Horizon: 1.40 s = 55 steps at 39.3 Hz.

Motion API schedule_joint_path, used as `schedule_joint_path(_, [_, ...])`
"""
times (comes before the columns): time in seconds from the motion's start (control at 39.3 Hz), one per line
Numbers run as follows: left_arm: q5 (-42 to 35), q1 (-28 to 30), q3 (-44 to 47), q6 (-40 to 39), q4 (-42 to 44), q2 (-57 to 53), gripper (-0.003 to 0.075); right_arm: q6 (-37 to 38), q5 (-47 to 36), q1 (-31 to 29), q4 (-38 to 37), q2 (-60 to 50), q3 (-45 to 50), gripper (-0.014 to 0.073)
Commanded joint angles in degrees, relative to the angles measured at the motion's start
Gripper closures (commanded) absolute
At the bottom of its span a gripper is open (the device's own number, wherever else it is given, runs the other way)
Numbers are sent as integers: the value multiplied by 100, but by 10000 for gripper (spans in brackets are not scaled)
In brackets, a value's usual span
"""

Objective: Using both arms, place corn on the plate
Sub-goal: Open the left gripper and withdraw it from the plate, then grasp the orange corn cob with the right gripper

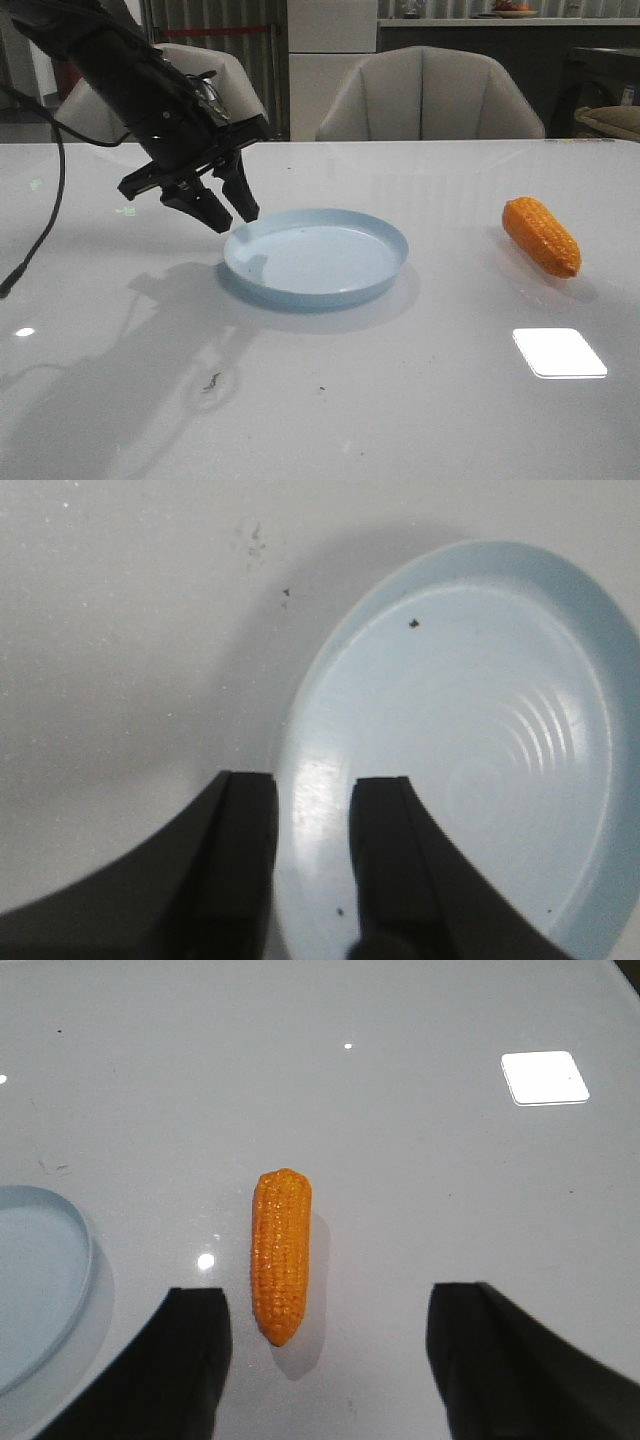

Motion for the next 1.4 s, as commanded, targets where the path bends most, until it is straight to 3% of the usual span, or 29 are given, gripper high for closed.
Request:
schedule_joint_path(0.0, [-112,-11,-289,38,-187,-365,353,-8,-441,-5,-52,-57,-186,64])
schedule_joint_path(0.25, [257,327,-1324,47,137,-492,353,-8,-289,-5,-45,-57,-186,64])
schedule_joint_path(0.53, [-266,767,-1675,47,2251,-1595,353,-8,-104,-5,-46,96,-470,64])
schedule_joint_path(0.66, [-617,926,-1470,47,2553,-2198,353,-8,181,-5,-46,434,-1073,64])
schedule_joint_path(0.87, [-1847,1117,178,47,2553,-3374,353,-8,1138,-5,-75,1495,-2570,62])
schedule_joint_path(1.09, [-3591,1117,3294,47,2512,-4850,353,-8,2127,-5,108,3051,-4180,62])
schedule_joint_path(1.2, [-4027,1117,4389,47,2435,-5393,353,-73,2619,6,353,3716,-4742,62])
schedule_joint_path(1.37, [-4239,1117,5364,47,2249,-5990,353,-374,2881,145,410,4700,-5356,62])
